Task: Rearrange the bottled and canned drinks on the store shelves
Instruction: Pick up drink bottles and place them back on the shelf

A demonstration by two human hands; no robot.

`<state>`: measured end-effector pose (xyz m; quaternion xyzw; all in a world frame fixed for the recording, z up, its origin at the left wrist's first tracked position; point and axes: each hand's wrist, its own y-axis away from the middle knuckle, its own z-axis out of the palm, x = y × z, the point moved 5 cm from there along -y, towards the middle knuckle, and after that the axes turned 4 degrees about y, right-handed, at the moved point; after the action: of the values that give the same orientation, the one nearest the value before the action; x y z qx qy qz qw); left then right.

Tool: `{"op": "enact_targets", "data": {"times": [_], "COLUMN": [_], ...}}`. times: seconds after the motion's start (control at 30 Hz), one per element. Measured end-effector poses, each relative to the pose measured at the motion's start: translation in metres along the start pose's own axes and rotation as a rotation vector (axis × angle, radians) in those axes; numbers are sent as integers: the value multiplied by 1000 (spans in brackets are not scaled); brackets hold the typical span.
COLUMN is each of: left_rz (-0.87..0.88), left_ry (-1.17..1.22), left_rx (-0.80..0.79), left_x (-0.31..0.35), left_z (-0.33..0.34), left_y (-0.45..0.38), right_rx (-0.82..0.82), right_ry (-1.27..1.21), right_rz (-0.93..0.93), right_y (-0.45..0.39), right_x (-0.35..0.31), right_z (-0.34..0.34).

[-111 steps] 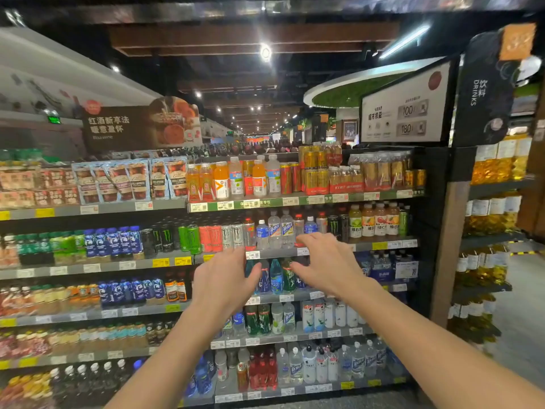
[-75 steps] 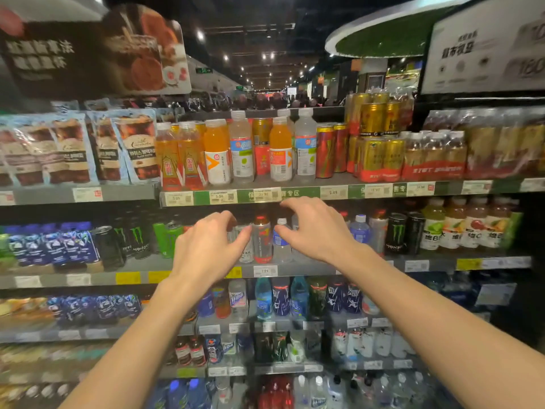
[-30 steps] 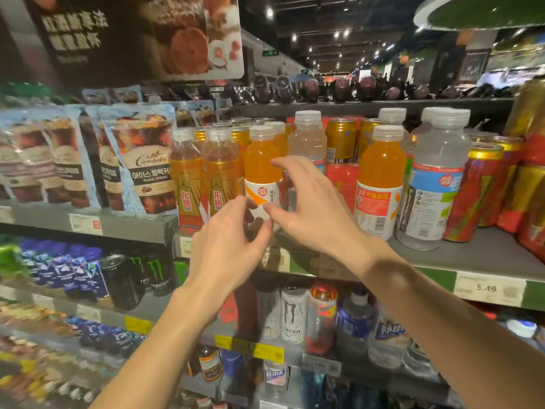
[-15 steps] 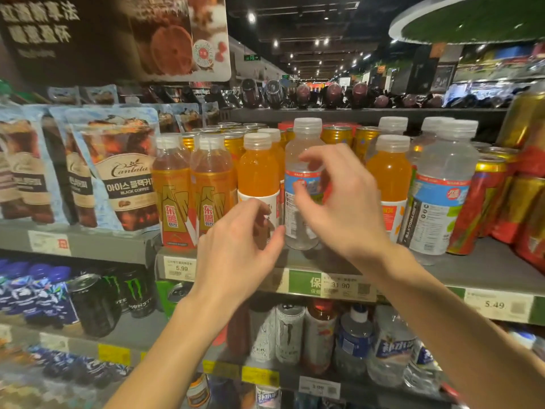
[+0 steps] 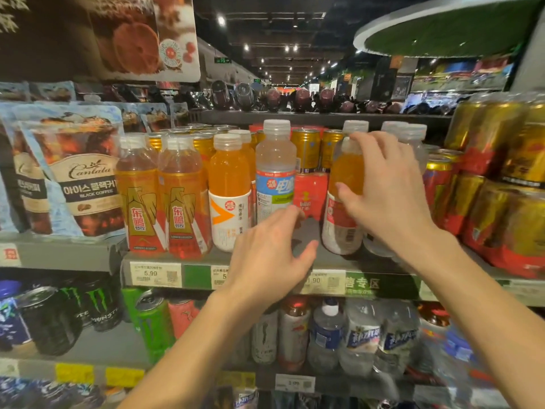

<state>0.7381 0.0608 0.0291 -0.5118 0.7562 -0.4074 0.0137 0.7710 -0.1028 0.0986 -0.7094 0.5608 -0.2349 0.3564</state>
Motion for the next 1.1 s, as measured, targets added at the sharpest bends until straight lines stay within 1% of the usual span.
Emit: {"op": "enact_targets", "data": {"times": [0.1,0.2,0.33,0.43,0.5,0.6,0.67,0.73,0.8,0.87,0.9,0.93,0.97,1.03,1.1], "left_rz": [-6,-15,-6,-20,-22,26,50,66,88,106,104,94,75,34,16], "left_ry": [1,43,140,216,299,472,600,683,713,712,711,719,741,787,791], "left_rx": [-41,-84,-97,-69,-32,-1,25,41,58,76,74,61,43,-1,-48], "left_x": [5,10,17,17,16,23,29,35,39,42,44,45,45,44,44], "left_z": [9,18,26,33,33,26,17,6,-5,-15,-18,-19,-18,-17,-15], "left_y": [-5,-10,-11,-11,-11,-9,-6,-3,3,10,15,20,26,38,49], "right_rx": [91,189,154,180,197,211,229,248,239,170,99,46,35,71,22], "right_ry": [-229,-339,-479,-556,-674,-919,-1007,-1044,-1030,-1042,-1074,-1076,-1073,-1039,-1014], "right_rz": [32,32,138,145,184,274,267,213,162,156,200,243,241,136,111], "right_y": [8,17,29,43,54,66,70,74,78,78,77,78,81,92,106], "right_x": [0,-2,3,0,-1,-1,-3,-9,-14,-12,-14,-14,-16,-22,-29], "right_z": [-8,-19,-28,-38,-44,-53,-65,-82,-96,-88,-83,-79,-78,-88,-93]}}
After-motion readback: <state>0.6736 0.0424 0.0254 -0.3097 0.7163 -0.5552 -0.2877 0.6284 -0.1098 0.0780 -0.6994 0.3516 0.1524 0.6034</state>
